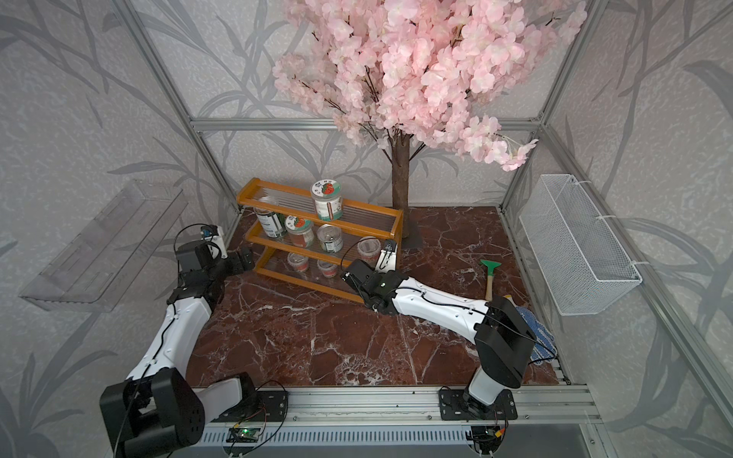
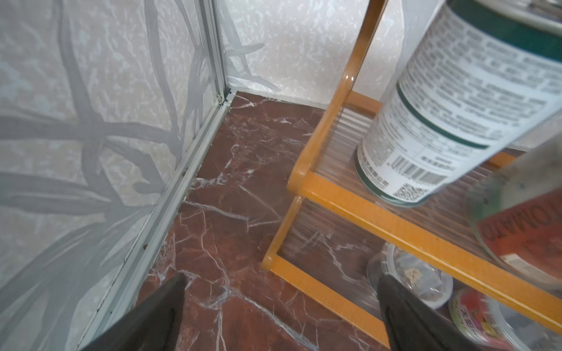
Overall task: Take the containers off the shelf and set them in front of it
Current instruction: Move the shelf to the center of the board.
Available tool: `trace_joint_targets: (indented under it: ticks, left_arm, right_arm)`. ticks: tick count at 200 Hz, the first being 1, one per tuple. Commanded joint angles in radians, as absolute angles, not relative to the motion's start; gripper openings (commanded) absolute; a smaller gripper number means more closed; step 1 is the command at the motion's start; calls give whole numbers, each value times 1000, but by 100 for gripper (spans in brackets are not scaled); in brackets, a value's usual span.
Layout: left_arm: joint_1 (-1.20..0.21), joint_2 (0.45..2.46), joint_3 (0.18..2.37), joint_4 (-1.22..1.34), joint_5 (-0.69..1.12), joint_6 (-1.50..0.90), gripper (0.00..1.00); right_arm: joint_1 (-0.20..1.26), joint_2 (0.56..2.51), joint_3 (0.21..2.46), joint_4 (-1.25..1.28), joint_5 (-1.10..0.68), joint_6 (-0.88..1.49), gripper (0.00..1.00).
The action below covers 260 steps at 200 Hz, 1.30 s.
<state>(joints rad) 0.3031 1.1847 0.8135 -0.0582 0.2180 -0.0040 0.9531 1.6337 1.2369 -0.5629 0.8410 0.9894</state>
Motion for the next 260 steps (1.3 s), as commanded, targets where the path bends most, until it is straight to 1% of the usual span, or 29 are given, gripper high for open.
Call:
trace_joint_targets:
  ticks: [1,24,53,80,94,124,143,183,240,260]
  left_arm:
    - [306,1253,897,-5,273,68,100]
    - [336,1329,949,19,303,56,100]
    - [338,1423,1009,23,309,85,99]
    - [338,1510,1077,-16,388,132,96]
    - [339,1551,1105,-31,384,141,96]
    - [338,1617,1169,-73,375,163,85]
    - [338,1642,1188,-84,400,173,81]
    - [337,1642,1156,-79,456,196,66]
    - [335,1574,1072,-58,453,200,31]
    - [334,1546,1048,-62,445,190,29]
  right_arm:
    - [953,1588,1229,-563,881,879,2]
    - [953,1594,1232,-561,874,873,2]
    - [946,1589,1230,-554,874,860,2]
    - [942,1582,1227,-544,875,842,2]
    - [938,1580,1224,-543,870,841,2]
    - [936,1569,1215,-541,870,834,2]
    - [930,1565,1208,-540,870,829,2]
    - [924,1559,1202,-534,862,822,1]
    - [923,1558,1201,-526,859,809,1]
    - [922,1556,1198,-518,859,797,1]
